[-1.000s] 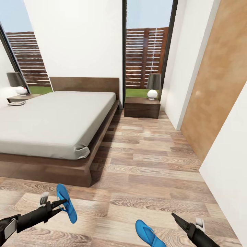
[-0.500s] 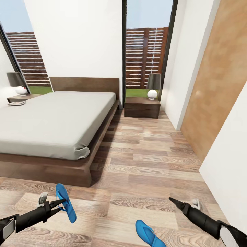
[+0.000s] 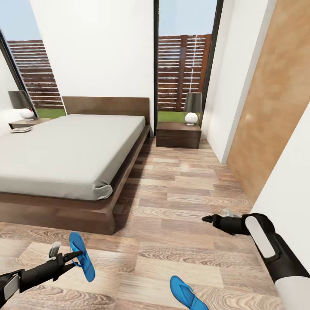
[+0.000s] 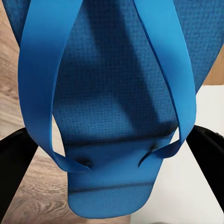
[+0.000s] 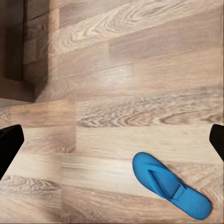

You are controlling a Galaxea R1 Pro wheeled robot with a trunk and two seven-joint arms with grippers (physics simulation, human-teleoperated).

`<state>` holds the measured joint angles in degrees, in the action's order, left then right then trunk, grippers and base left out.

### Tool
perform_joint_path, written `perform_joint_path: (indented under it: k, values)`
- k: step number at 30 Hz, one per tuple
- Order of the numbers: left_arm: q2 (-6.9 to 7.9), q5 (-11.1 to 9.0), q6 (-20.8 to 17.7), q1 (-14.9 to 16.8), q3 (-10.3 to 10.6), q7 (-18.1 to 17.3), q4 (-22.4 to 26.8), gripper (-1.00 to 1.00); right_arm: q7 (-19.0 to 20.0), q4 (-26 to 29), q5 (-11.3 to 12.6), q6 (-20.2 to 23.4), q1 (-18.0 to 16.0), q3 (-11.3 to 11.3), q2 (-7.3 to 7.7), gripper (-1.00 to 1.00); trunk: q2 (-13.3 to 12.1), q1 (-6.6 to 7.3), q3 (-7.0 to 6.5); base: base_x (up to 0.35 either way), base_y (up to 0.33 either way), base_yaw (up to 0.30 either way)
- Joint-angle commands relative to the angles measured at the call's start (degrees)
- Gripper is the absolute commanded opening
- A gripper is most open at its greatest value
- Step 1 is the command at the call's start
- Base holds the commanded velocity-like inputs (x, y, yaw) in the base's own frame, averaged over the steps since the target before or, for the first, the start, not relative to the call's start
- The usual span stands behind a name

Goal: In the bedroom, move the book from the bed onto either nightstand, and place the two sandals side by side next to the bed.

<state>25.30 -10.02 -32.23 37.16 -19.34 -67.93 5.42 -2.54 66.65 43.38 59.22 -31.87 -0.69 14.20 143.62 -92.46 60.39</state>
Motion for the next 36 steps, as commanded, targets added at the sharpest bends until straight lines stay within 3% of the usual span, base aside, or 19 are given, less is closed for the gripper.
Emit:
perform_joint_path:
  k: [1, 3, 4, 5, 6, 7, 8, 10, 14, 20, 24, 31, 36]
  values:
    - [-0.03, -0.6, -0.6, 0.0, 0.3, 0.0, 0.0, -1.0, -1.7, -0.6, 0.2, 0.6, -1.4, 1.9, -0.13, 1.0, 0.0, 0.01, 0.06, 0.0, 0.0, 0.0]
    - [-0.2, -0.7, -0.6, 0.0, 0.4, 0.1, 0.0, -1.0, -6.8, -4.6, 0.1, 0.8, -5.9, 10.4, -0.89, 1.0, 0.0, 0.01, 0.06, 0.0, 0.0, 0.0]
    - [-0.31, -0.7, -0.4, 0.0, 0.5, 0.1, 0.1, -1.0, -8.0, -5.9, 0.1, 0.8, -6.9, 12.6, -1.3, 1.0, 0.0, 0.01, 0.06, 0.0, 0.0, 0.0]
    - [-0.44, -0.6, -0.3, 0.0, 0.7, 0.2, 0.1, -1.0, -10.4, -8.6, 0.0, 0.8, -8.7, 16.8, -2.45, 1.0, 0.0, 0.01, 0.06, 0.0, 0.0, 0.0]
    - [-0.49, -0.5, -0.2, 0.0, 0.7, 0.2, 0.1, -1.0, -11.6, -10.0, -0.1, 0.8, -9.5, 18.6, -3.18, 1.0, 0.0, 0.01, 0.06, 0.0, 0.0, 0.0]
    - [-0.56, -0.5, -0.2, 0.0, 0.8, 0.2, 0.1, -1.0, -14.1, -12.8, -0.2, 0.8, -10.7, 21.6, -4.88, 1.0, 0.0, 0.01, 0.06, 0.0, 0.0, 0.0]
    - [-0.59, -0.4, -0.1, 0.0, 0.8, 0.2, 0.1, -1.0, -15.4, -14.2, -0.3, 0.8, -11.1, 22.8, -5.81, 1.0, 0.0, 0.01, 0.06, 0.0, 0.0, 0.0]
    - [-0.61, -0.4, -0.1, 0.0, 0.9, 0.1, 0.2, -1.0, -21.2, -19.5, -0.5, 0.8, -12.1, 25.7, -9.26, 1.0, 0.0, 0.01, 0.06, 0.0, 0.0, 0.0]
    - [-0.59, -0.4, -0.2, 0.0, 0.9, 0.0, 0.2, -1.0, -26.5, -23.8, -2.0, 0.8, -12.6, 28.2, -11.57, 1.0, 0.0, 0.01, 0.06, 0.0, 0.0, 0.0]
    - [-0.49, -0.4, -0.4, 0.0, 1.0, -0.1, 0.2, -1.0, -28.0, -25.2, -3.0, 0.8, -12.7, 33.1, -11.86, 1.0, 0.0, 0.01, 0.06, 0.0, 0.0, 0.0]
    - [-0.51, -0.4, -0.5, 0.0, 1.0, -0.2, 0.2, -1.0, -27.5, -25.4, -2.9, 0.8, -12.8, 35.6, -11.71, 1.0, 0.1, -0.09, 0.94, 0.0, 0.0, 0.0]
    - [-0.44, -0.4, -0.5, 0.0, 1.0, -0.3, 0.3, -1.0, -21.8, -25.4, -3.2, 0.8, -12.8, 37.1, -11.51, 1.0, 0.2, -0.27, 2.49, 0.0, 0.0, 0.0]
    - [-0.37, -0.4, -0.5, 0.0, 1.0, -0.3, 0.2, -1.0, -13.5, -25.6, -3.4, 0.8, -12.8, 37.4, -9.14, 1.0, 0.2, -0.4, 3.6, 0.0, 0.0, 0.0]
